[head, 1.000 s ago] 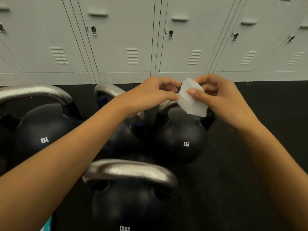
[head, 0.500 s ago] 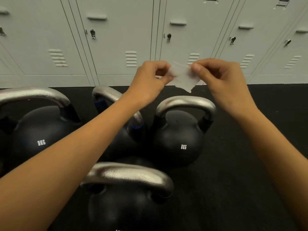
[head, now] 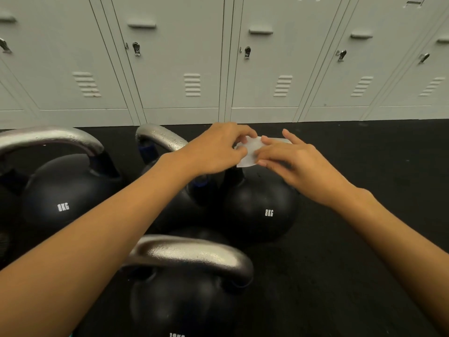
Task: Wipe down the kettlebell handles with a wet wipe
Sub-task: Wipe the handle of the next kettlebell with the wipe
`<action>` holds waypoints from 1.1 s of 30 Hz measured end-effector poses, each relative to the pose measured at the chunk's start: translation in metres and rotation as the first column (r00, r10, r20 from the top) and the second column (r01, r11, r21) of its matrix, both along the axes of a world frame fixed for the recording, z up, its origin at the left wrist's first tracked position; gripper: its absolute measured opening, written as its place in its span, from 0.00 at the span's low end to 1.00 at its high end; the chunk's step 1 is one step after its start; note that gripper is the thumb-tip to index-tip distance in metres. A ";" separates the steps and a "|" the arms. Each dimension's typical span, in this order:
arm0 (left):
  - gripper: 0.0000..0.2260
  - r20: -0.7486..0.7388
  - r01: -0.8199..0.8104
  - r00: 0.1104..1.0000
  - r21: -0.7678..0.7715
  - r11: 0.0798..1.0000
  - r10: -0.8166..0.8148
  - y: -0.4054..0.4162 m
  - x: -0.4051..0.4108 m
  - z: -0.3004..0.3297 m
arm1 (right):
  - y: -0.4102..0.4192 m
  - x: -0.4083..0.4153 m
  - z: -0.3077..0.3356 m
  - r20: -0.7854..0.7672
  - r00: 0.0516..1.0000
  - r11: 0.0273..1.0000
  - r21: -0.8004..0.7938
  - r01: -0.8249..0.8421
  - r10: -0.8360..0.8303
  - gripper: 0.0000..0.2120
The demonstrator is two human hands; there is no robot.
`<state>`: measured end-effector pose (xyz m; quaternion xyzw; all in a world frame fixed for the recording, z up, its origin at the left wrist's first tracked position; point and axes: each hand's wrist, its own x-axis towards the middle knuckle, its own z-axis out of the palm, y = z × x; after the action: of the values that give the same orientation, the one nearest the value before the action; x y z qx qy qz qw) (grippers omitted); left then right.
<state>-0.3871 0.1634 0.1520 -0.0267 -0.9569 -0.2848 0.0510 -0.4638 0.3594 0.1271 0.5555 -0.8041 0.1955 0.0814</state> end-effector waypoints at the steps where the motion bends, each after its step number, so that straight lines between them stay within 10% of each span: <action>1: 0.17 0.006 0.003 1.000 -0.051 0.999 -0.002 0.001 -0.002 -0.003 | 0.000 -0.001 0.000 -0.009 1.000 1.000 0.014 -0.009 0.009 0.08; 13: 0.18 -0.075 -0.120 0.983 0.441 0.890 0.169 -0.004 -0.023 0.016 | -0.041 -0.038 0.066 0.221 0.965 0.960 -0.207 0.191 -0.144 0.09; 19: 0.06 -0.256 -0.118 0.939 0.385 0.915 0.229 -0.005 -0.029 0.025 | -0.042 -0.040 0.077 0.157 0.980 0.966 -0.206 0.157 -0.125 0.10; 26: 0.04 -0.022 -0.006 1.000 0.143 0.990 0.009 -0.007 -0.002 0.003 | -0.012 -0.020 0.037 0.247 0.968 0.999 0.002 0.043 -0.042 0.08; 33: 0.11 0.008 -0.060 0.998 0.190 0.980 0.060 -0.001 0.000 0.008 | -0.003 -0.014 0.028 0.490 0.871 0.983 -0.137 0.122 -0.040 0.12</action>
<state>-0.3874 0.1622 0.1601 0.0075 -0.9256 -0.3734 0.0610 -0.4780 0.3562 0.1549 0.4459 -0.8027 0.3900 -0.0693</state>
